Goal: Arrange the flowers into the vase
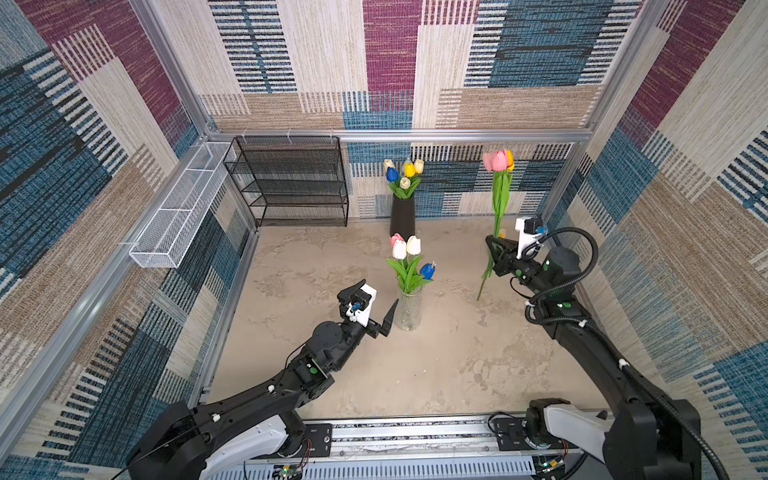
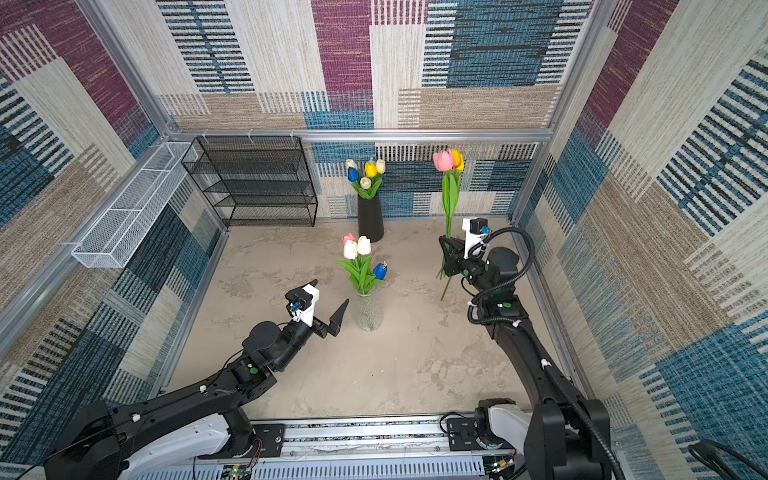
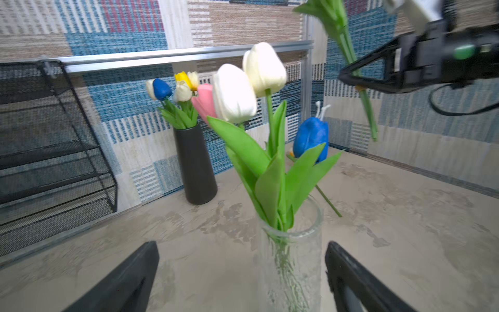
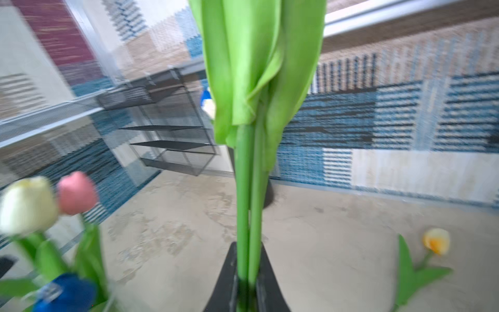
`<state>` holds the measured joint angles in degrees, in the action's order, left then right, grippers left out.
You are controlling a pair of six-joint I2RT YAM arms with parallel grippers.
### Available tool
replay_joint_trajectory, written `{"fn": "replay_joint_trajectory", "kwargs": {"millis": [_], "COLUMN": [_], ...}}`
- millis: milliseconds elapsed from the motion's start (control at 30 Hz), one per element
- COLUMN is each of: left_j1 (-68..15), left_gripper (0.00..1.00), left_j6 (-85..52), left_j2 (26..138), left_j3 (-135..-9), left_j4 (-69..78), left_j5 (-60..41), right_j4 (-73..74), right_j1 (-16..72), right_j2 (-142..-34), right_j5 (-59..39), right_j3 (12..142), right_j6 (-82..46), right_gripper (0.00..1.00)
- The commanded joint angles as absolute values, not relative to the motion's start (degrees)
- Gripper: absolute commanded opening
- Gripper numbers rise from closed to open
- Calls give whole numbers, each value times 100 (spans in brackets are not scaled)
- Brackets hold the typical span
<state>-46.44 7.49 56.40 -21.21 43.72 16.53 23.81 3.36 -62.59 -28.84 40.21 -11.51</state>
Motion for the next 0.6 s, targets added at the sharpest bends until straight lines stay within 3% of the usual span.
{"fn": "replay_joint_trajectory", "kwargs": {"millis": [0,167,567], "left_j1": [-4485,-4080,-4012], "left_gripper": [99,99,99], "left_j6": [738,431,885], "left_j2": [5539,5455,5463], "left_j3": [-2094,-1948,-1512], "left_j4": [4221,4038,3576], "left_j5": [2177,1732,998], "right_j4": [4221,4783,5678], "right_j1": [529,1278,2357], "right_j2": [-5915,-5770,-6565], "right_j5": [-3740,-4325,-4043], "right_j3": [3470,3147,3234], "right_j6": [-1277,-755,-870], "right_gripper": [6,3,3]}}
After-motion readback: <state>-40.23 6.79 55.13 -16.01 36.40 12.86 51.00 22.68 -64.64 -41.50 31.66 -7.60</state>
